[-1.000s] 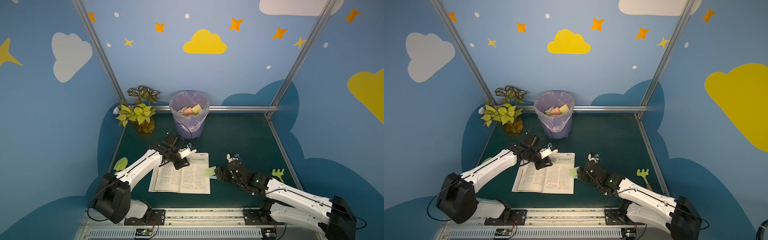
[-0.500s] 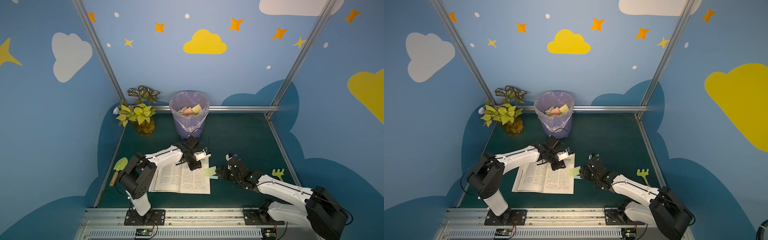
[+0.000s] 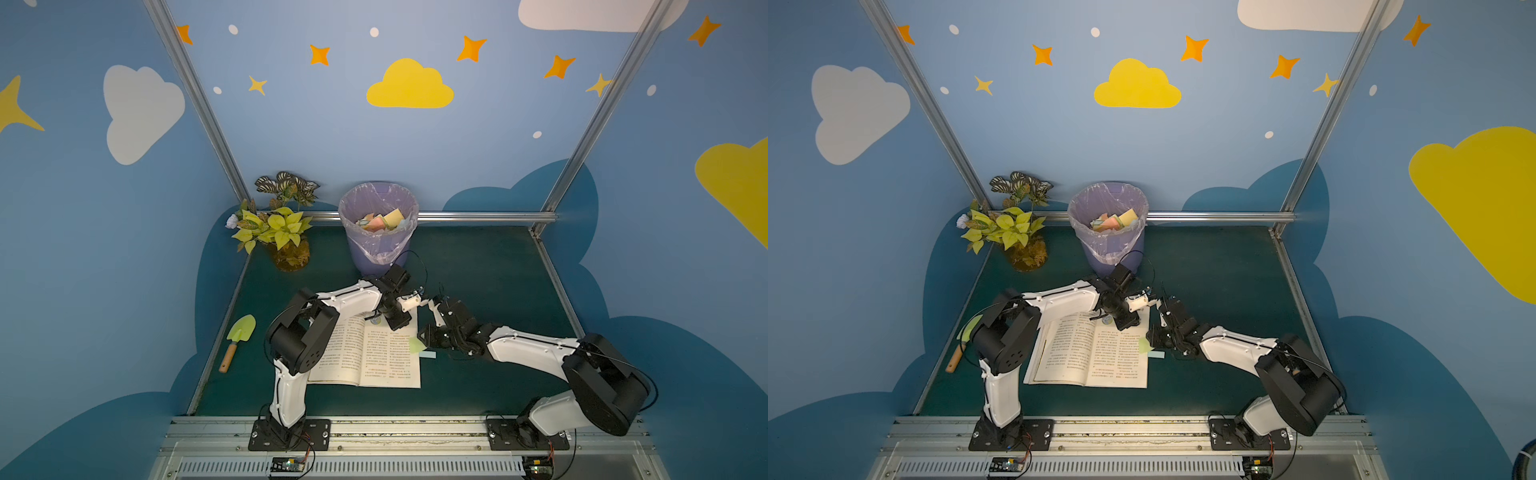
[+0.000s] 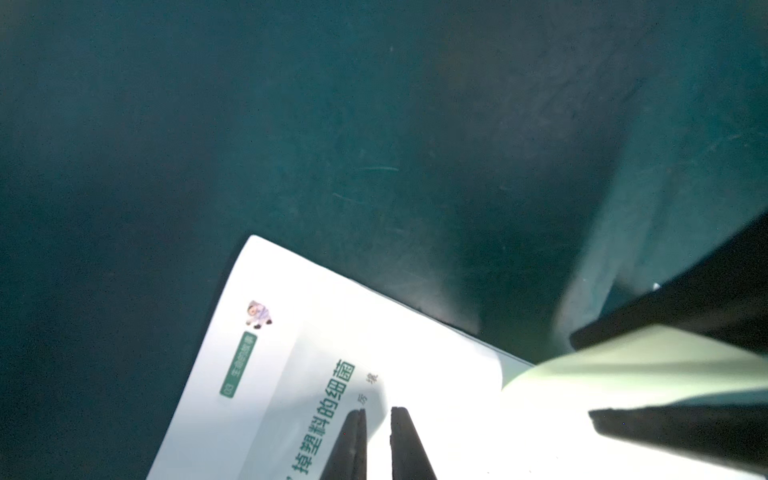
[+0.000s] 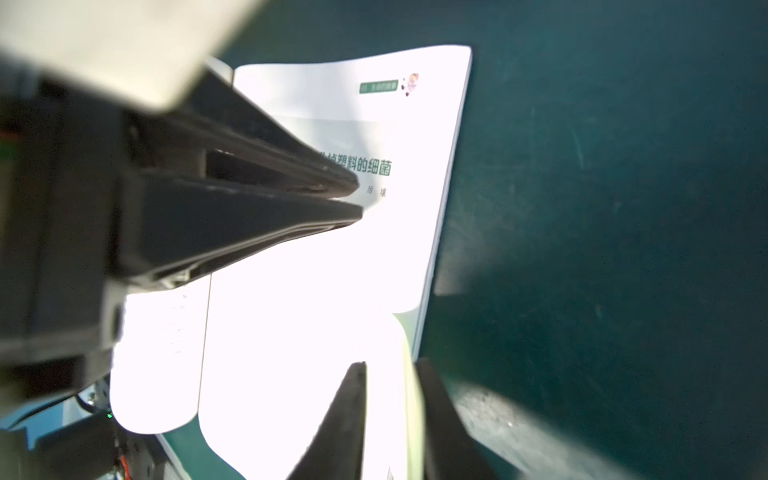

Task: Peel off the used sticky note
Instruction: Tear off the note from the book.

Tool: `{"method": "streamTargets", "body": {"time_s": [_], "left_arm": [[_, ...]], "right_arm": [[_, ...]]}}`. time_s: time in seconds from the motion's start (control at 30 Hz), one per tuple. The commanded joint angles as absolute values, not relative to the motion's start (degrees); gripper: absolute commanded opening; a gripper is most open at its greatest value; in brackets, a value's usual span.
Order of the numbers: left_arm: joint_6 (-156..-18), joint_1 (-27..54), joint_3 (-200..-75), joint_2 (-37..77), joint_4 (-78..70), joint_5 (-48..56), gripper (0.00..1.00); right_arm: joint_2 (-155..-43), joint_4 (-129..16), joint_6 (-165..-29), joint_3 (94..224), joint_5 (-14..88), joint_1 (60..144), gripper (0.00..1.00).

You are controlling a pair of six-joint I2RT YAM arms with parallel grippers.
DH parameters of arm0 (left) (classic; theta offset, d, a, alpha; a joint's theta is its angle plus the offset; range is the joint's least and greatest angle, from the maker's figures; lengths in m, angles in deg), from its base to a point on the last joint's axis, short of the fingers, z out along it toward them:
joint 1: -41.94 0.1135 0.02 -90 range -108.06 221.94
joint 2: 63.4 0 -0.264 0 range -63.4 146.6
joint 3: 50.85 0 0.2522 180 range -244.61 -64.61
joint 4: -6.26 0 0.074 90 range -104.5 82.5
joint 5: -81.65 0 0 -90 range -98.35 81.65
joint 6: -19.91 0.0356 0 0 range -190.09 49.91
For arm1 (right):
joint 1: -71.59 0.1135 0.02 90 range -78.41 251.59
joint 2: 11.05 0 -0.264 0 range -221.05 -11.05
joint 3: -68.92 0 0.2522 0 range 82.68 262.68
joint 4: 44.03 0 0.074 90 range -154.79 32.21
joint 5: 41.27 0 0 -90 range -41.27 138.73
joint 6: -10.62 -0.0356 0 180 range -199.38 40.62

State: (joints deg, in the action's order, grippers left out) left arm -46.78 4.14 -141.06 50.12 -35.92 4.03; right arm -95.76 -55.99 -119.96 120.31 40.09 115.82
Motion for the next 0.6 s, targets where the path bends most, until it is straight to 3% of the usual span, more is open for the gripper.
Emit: {"method": "streamTargets", "body": {"time_s": [0.0, 0.2, 0.57], "left_arm": [[-48.33, 3.76, -143.25, 52.25, -40.47, 3.54, 0.16], [-48.64, 3.45, -145.06, 54.08, -42.82, 2.92, 0.15], [-48.82, 3.29, -146.26, 55.41, -44.65, 1.91, 0.12]], "right_arm": [[-96.87, -56.43, -118.29, 122.93, 40.01, 115.78, 0.15], [-97.29, -59.76, -116.33, 124.82, 43.98, 117.64, 0.00], [-96.30, -64.00, -113.94, 126.96, 49.17, 124.16, 0.00]]}}
